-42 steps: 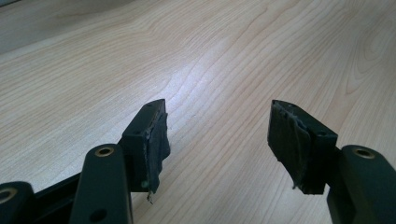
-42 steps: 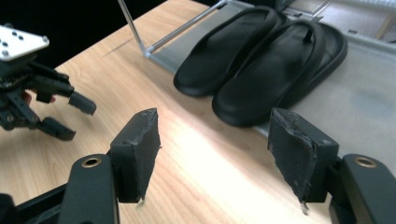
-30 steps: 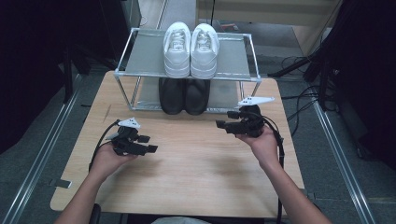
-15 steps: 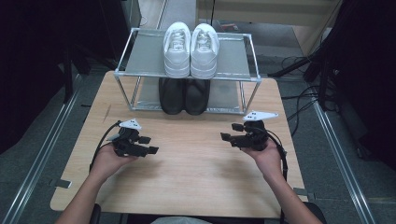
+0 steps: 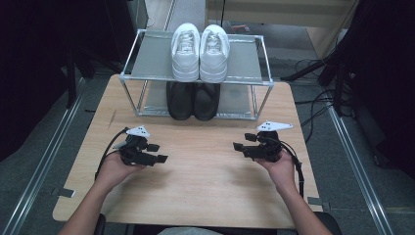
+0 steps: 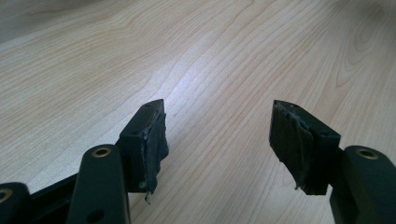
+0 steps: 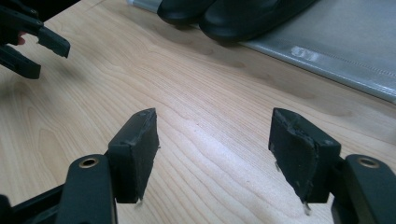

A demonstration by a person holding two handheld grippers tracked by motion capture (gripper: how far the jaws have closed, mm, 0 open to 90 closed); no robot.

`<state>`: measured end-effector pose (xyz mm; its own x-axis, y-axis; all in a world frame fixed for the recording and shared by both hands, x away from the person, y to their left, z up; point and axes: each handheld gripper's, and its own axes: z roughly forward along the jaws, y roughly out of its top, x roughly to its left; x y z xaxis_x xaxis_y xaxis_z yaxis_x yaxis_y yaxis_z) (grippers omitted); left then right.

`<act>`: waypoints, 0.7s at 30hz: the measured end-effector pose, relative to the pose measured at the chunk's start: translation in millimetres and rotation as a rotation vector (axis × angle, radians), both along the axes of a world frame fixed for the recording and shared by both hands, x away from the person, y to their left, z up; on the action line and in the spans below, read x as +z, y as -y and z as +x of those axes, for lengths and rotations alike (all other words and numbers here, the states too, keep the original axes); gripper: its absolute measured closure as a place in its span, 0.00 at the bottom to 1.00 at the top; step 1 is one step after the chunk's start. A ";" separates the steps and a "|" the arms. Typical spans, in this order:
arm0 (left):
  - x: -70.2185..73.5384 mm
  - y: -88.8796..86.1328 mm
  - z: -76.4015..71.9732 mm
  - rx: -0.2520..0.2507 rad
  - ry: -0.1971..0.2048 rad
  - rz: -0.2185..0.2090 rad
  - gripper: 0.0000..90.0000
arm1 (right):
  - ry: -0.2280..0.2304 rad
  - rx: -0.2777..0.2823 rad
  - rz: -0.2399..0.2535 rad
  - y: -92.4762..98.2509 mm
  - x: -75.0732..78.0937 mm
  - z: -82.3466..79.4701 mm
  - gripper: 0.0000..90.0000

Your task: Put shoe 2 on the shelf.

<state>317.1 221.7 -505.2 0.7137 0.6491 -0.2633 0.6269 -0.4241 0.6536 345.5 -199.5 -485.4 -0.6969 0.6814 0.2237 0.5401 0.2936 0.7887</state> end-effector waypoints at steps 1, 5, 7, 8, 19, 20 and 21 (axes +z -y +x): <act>0.0 -0.3 0.1 0.003 0.000 -0.004 0.41 | -0.003 -0.004 0.006 -1.1 -1.0 1.1 0.38; -0.8 -1.0 1.5 0.010 -0.003 -0.009 0.40 | -0.011 -0.022 0.022 -4.6 -1.3 2.5 0.36; -0.9 -0.4 1.8 0.022 -0.005 -0.009 0.40 | -0.003 -0.018 0.008 -6.5 -1.8 2.8 0.35; -0.9 -0.2 1.7 0.027 -0.005 -0.010 0.40 | 0.001 -0.019 0.000 -7.7 -2.2 2.7 0.35; -1.5 1.6 2.3 0.034 -0.008 -0.012 0.39 | 0.025 -0.009 -0.042 -12.1 -2.0 0.0 0.32; -1.7 1.5 2.5 0.035 -0.010 -0.011 0.39 | 0.025 -0.009 -0.040 -11.8 -1.9 0.3 0.32; -1.9 1.6 2.6 0.038 -0.013 -0.011 0.39 | 0.021 -0.009 -0.036 -11.5 -1.8 0.4 0.32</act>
<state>319.7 220.2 -507.1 0.6852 0.6725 -0.2797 0.6509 -0.3931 0.6494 345.9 -188.0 -487.2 -0.6949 0.6952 0.1841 0.5262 0.3170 0.7891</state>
